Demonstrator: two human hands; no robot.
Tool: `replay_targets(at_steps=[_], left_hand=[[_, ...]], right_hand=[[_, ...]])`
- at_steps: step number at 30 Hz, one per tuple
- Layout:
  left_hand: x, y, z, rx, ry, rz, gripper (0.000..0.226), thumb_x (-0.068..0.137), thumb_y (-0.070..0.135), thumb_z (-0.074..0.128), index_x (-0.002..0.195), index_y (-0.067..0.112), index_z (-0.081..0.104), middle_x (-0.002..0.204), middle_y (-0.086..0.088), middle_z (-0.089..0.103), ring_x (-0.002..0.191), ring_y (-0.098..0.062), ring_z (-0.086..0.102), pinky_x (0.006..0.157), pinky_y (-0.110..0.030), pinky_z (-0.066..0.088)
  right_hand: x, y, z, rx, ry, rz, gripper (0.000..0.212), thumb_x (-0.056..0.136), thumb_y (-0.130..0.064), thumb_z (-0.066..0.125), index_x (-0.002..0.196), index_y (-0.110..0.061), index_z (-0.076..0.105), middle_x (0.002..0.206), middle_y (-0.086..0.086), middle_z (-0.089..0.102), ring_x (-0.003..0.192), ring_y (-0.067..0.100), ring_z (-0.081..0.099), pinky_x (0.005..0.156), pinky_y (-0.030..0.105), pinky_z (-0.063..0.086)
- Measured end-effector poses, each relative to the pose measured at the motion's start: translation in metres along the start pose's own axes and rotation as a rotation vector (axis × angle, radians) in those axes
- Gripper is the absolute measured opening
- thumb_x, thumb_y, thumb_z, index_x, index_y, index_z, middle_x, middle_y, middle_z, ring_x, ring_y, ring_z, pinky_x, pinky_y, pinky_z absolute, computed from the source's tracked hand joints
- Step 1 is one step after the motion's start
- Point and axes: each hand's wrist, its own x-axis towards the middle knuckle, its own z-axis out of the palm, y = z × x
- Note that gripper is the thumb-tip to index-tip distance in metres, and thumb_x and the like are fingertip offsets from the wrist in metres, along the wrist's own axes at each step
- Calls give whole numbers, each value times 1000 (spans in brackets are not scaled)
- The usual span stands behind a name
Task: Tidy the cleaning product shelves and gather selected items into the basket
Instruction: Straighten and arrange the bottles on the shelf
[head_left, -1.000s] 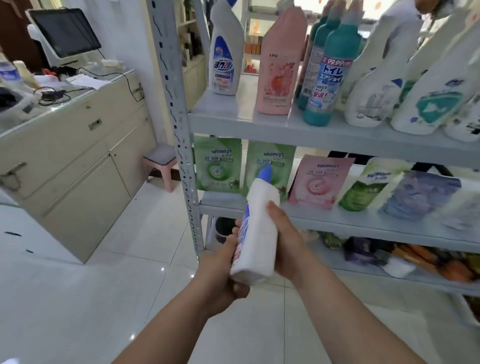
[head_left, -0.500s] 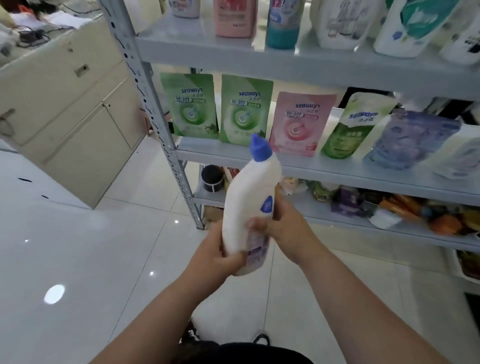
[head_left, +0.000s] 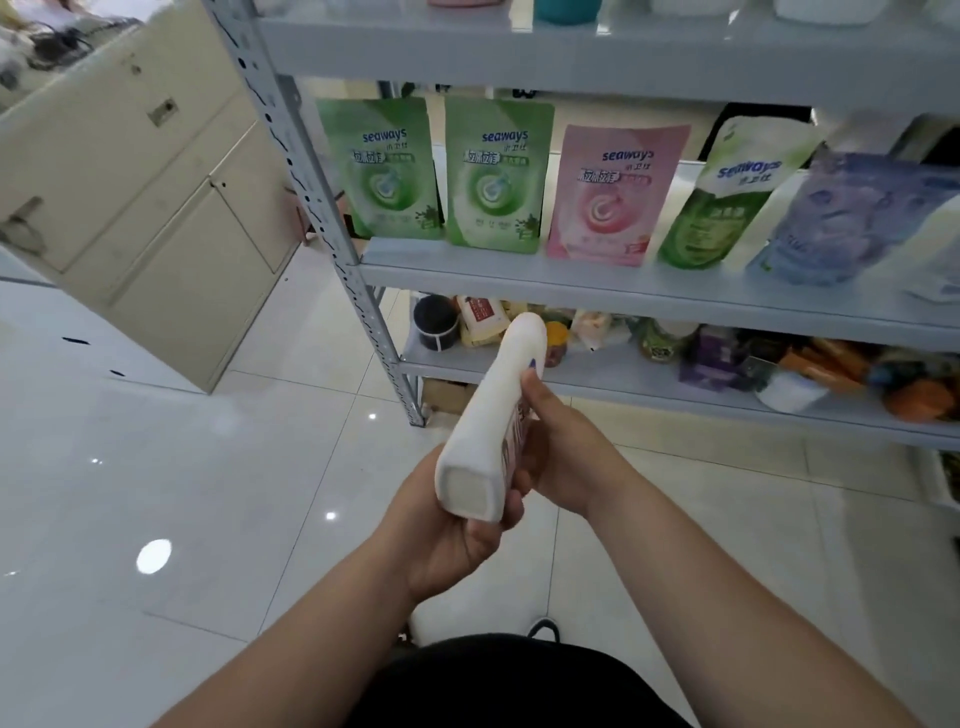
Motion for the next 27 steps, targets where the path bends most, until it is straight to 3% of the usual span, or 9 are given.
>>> replay_targets(at_steps=[2, 6, 9, 12, 16, 19, 21, 23, 27], left_hand=[[-3, 12, -8, 142, 40, 18, 54, 75, 25, 78, 122, 0, 69, 102, -24, 69, 77, -35, 72, 47, -34, 59], [-10, 35, -33, 529, 109, 193, 83, 65, 68, 80, 132, 22, 66, 127, -14, 70, 113, -34, 69, 80, -50, 60], [-16, 60, -44, 1010, 145, 429, 68, 64, 55, 83, 127, 47, 61, 123, 2, 68, 112, -26, 67, 79, -35, 60], [-17, 88, -54, 1347, 319, 657, 61, 64, 49, 80, 122, 41, 63, 117, 6, 63, 105, -19, 65, 82, -41, 62], [-28, 114, -69, 1145, 236, 662, 57, 65, 43, 79, 118, 48, 59, 110, 7, 74, 98, -15, 73, 78, -36, 62], [-33, 127, -70, 666, 143, 527, 50, 66, 24, 69, 116, 25, 60, 91, -1, 78, 77, -17, 75, 63, -29, 59], [-35, 134, -70, 368, 131, 402, 40, 69, 23, 61, 107, 14, 62, 80, -5, 77, 64, -17, 74, 54, -27, 58], [-40, 141, -73, 243, 109, 322, 39, 67, 24, 63, 103, 11, 63, 78, -7, 77, 61, -18, 73, 52, -28, 58], [-50, 159, -81, 326, 53, 361, 37, 77, 22, 71, 112, 10, 65, 93, -10, 77, 75, -22, 76, 62, -34, 61]], right_hand=[[4, -4, 7, -31, 7, -88, 78, 73, -54, 85, 133, -11, 57, 117, 14, 73, 106, 30, 73, 87, 45, 60], [10, -14, 22, -320, 45, -295, 91, 68, -28, 95, 143, -22, 45, 123, 7, 71, 113, 30, 70, 89, 50, 61], [15, -20, 38, -446, -8, -399, 98, 61, -17, 95, 140, -38, 42, 123, -5, 68, 115, 22, 69, 84, 40, 62], [26, -18, 57, -525, -26, -454, 88, 61, -18, 98, 128, -46, 47, 121, -6, 67, 115, 21, 69, 83, 39, 62], [46, -14, 89, -549, 116, -488, 80, 54, -43, 100, 117, -54, 50, 117, -4, 69, 109, 21, 71, 83, 44, 63], [57, -12, 110, -463, 90, -450, 71, 61, -62, 92, 122, -52, 56, 119, 14, 69, 108, 27, 72, 87, 47, 61], [62, -10, 124, -426, 66, -413, 67, 72, -60, 86, 128, -46, 54, 118, 10, 72, 109, 28, 73, 84, 42, 61], [66, -8, 137, -405, 87, -414, 64, 76, -54, 82, 130, -41, 51, 113, 3, 75, 107, 25, 74, 80, 37, 61], [75, -4, 154, -397, 108, -438, 53, 78, -45, 77, 127, -40, 55, 108, -2, 76, 101, 20, 75, 76, 31, 60]])
